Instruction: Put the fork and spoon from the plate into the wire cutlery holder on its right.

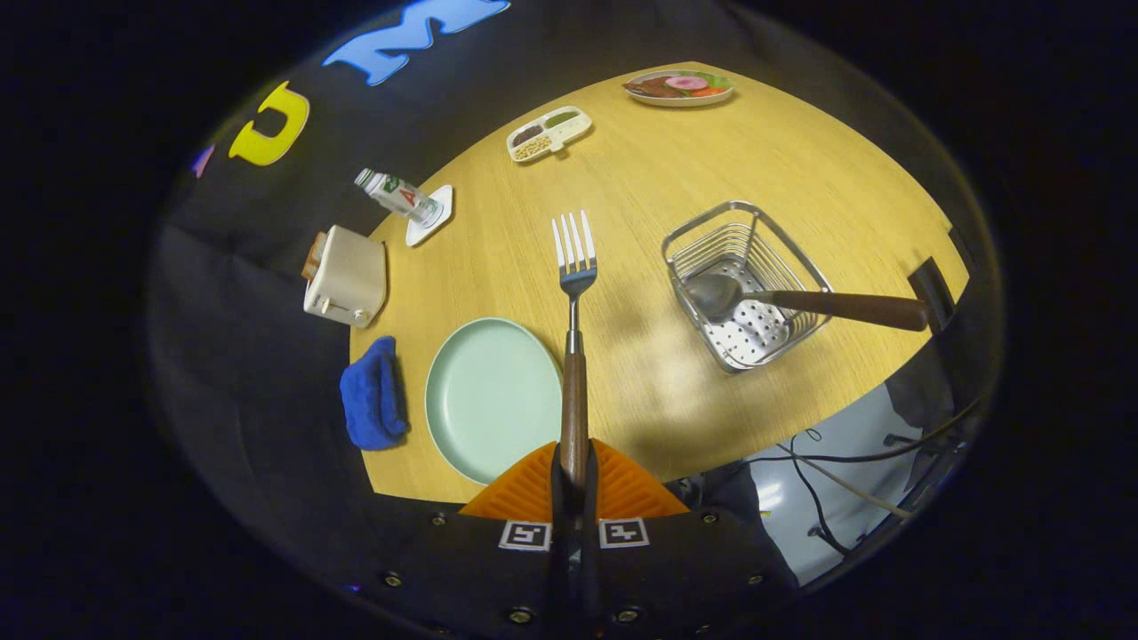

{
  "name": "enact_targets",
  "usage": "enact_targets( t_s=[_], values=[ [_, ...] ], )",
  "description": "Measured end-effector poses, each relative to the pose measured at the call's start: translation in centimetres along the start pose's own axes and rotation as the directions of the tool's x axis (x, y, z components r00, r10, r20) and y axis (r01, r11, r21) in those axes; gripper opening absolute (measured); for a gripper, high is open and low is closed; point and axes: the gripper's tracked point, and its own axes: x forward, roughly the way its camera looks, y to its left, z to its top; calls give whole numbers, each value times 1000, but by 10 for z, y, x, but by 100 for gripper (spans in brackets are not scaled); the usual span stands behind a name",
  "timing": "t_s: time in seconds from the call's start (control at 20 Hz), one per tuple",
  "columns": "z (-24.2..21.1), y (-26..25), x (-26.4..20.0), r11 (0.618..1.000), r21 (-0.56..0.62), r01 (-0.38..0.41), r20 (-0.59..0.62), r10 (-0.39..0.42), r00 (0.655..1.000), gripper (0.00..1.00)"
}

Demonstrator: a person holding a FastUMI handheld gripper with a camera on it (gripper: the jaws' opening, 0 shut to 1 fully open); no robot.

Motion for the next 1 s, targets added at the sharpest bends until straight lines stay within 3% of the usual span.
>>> enact_targets(
  t_s=[0.35, 1.0],
  values=[
    [3, -40, -16, 991, 130, 26, 29, -30, 999, 5],
    [-10, -44, -15, 970, 243, 30, -37, -21, 999, 5]
  ],
)
